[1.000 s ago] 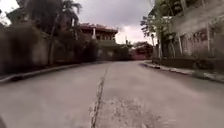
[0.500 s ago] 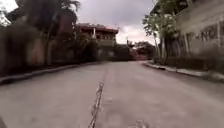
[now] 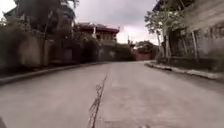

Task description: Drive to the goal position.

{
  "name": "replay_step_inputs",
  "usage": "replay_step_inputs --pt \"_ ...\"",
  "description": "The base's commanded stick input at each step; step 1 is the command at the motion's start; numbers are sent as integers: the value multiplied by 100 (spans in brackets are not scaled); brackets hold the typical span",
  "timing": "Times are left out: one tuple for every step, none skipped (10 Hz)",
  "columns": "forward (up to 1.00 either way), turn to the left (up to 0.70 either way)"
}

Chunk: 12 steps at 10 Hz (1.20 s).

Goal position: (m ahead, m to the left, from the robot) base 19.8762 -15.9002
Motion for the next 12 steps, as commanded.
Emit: replay_step_inputs --pt "100 0" --pt "100 0" --pt "100 0" --pt "100 0" --pt "100 0" --pt "100 0" --pt "100 0" --pt "100 0" --pt "100 0" --pt "100 0" --pt "100 0" --pt "100 0"
